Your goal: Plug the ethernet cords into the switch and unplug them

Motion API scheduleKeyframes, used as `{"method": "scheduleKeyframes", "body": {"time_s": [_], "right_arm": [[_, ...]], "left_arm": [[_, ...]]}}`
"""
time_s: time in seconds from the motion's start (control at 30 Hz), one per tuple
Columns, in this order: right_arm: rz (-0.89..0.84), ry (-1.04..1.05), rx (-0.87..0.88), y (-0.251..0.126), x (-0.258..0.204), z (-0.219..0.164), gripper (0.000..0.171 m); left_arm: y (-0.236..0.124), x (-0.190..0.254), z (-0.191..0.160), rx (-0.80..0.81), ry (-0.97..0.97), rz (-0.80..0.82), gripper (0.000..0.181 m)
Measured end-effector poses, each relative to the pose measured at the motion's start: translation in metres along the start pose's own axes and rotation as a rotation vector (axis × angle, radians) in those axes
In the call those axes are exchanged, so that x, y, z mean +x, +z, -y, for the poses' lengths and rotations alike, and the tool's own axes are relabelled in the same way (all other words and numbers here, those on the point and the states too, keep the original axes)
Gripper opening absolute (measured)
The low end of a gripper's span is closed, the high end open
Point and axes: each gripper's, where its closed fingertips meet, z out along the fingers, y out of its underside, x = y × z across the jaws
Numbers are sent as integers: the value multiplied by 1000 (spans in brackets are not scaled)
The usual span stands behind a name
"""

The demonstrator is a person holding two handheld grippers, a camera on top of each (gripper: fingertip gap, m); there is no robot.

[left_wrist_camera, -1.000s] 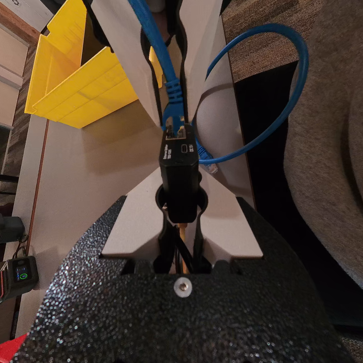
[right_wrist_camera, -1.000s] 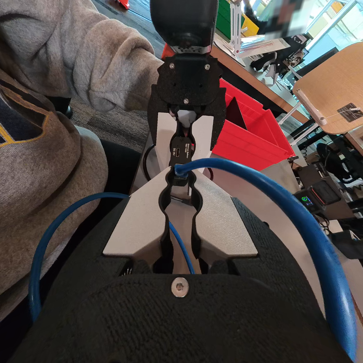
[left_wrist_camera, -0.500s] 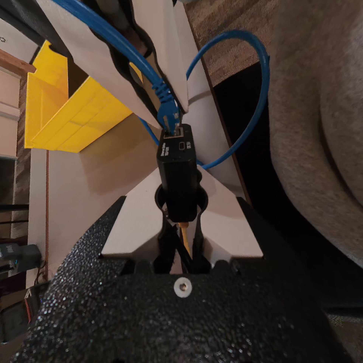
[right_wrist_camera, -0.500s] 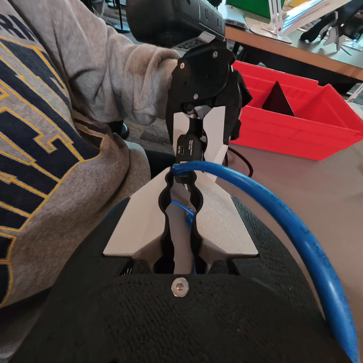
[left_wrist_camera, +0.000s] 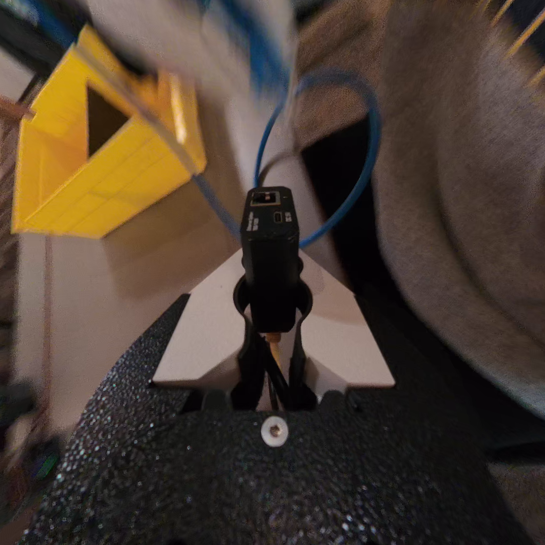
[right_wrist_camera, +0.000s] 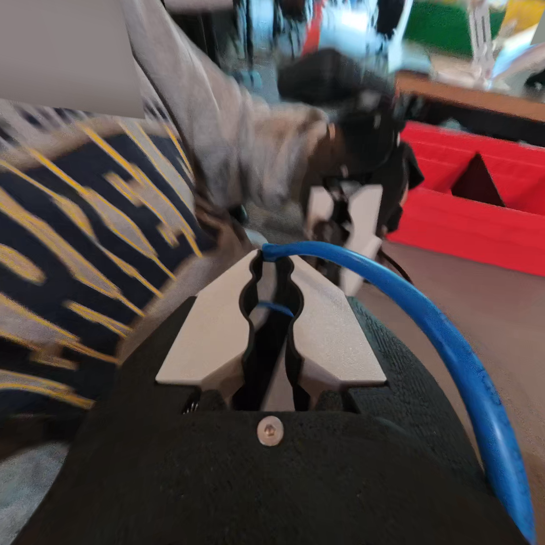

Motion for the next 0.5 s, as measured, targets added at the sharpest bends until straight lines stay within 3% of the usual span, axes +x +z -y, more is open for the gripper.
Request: {"method": "scheduleKeyframes", "body": {"time_s": [0.03, 0.07, 0.13, 0.2, 0.33, 0.43, 0.5], "right_arm": [[35, 27, 103, -17, -7, 17, 10], [-32, 18, 159, -37, 0, 25, 10], [-223, -25, 180, -65, 22, 27, 9], [-325, -30, 192, -73, 37, 27, 10], [-555, -58, 136, -78, 72, 18, 10], [-636, -48, 127, -79, 84, 15, 10], [-692, -41, 120, -81, 92, 12, 10]], "left_arm": [[-8, -9, -28, -95, -7, 69, 22], [-17, -13, -42, -92, -75, 90, 22], [-35, -30, -35, 40, -200, 168, 22], [-39, -50, -33, 22, -192, 256, 22], [-22, -88, -64, -231, -253, 443, 21], [-11, -106, -93, -440, -298, 489, 22], [-3, -123, -105, -498, -329, 527, 22]]}}
